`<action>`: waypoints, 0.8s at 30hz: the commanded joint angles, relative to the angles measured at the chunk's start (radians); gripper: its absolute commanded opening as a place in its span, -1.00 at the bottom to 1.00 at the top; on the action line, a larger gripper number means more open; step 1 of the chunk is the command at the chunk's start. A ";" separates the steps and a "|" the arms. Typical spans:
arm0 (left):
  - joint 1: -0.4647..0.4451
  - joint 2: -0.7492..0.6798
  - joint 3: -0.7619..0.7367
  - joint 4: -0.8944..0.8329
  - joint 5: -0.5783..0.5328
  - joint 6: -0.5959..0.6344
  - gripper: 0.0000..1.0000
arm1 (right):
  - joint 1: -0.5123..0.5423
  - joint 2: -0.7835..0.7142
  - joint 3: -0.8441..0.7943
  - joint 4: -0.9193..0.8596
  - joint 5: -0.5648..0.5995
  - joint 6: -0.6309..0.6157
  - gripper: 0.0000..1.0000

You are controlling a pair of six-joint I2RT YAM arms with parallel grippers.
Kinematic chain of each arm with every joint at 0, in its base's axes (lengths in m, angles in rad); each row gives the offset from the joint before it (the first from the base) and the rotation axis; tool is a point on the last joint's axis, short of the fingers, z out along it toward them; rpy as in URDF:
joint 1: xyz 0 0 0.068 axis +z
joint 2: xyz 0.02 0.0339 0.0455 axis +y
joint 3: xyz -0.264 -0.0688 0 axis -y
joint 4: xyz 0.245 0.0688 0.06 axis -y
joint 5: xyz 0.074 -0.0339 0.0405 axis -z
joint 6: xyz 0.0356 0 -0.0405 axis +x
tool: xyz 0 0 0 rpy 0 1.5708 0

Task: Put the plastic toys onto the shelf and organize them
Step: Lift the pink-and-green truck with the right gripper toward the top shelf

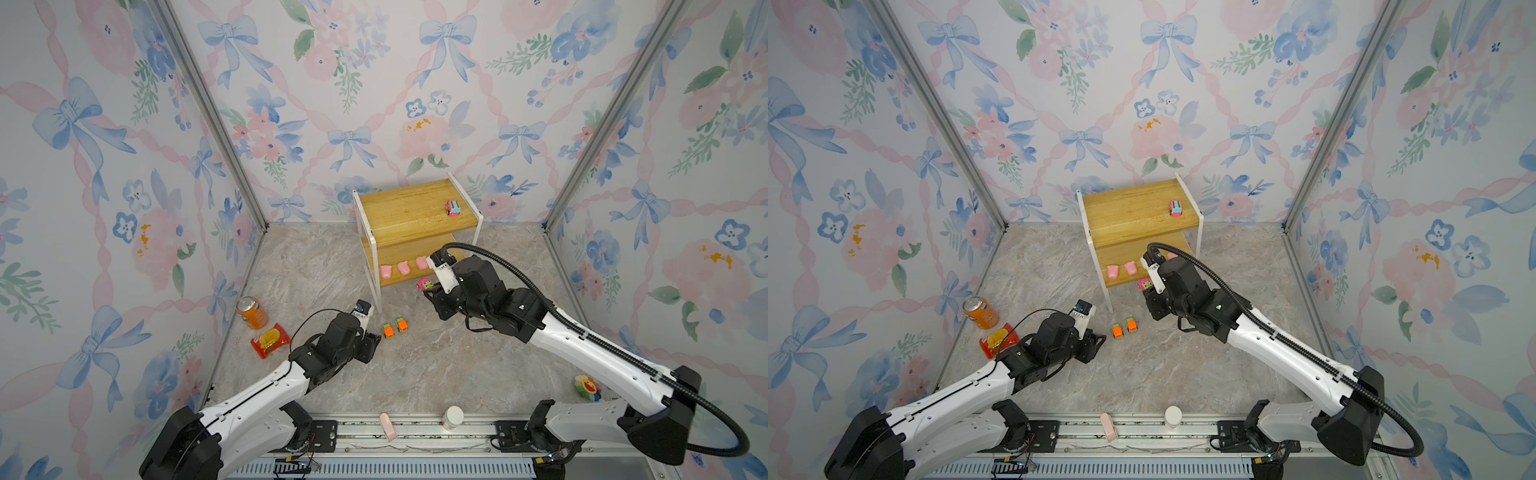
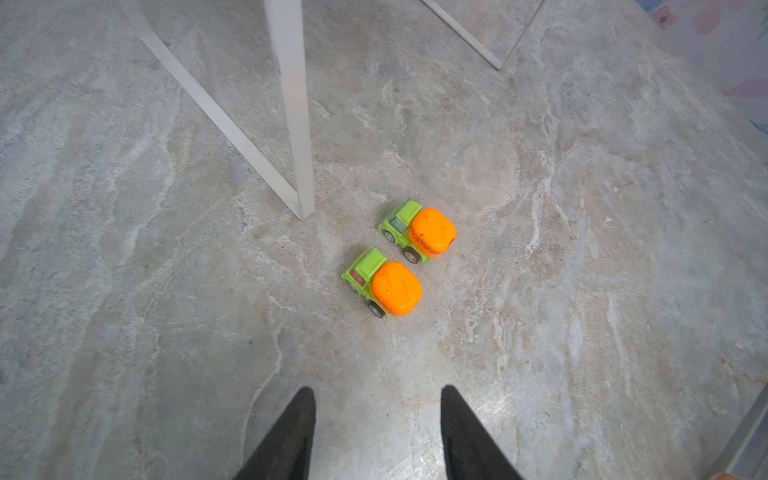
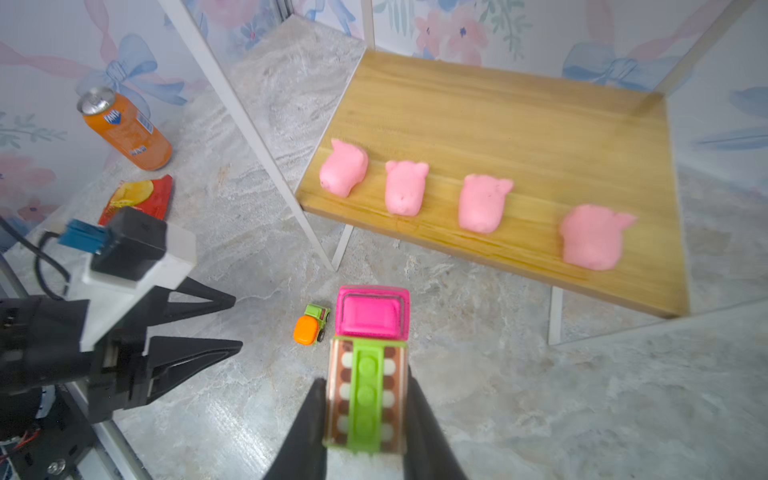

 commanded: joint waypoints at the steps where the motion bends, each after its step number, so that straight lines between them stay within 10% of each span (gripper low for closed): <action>1: 0.007 -0.015 0.007 0.018 0.026 -0.012 0.00 | 0.001 -0.016 0.133 -0.179 0.065 -0.021 -0.68; 24: 0.007 -0.030 -0.007 0.046 0.066 -0.014 0.00 | -0.175 0.354 0.751 -0.195 0.261 0.001 -0.64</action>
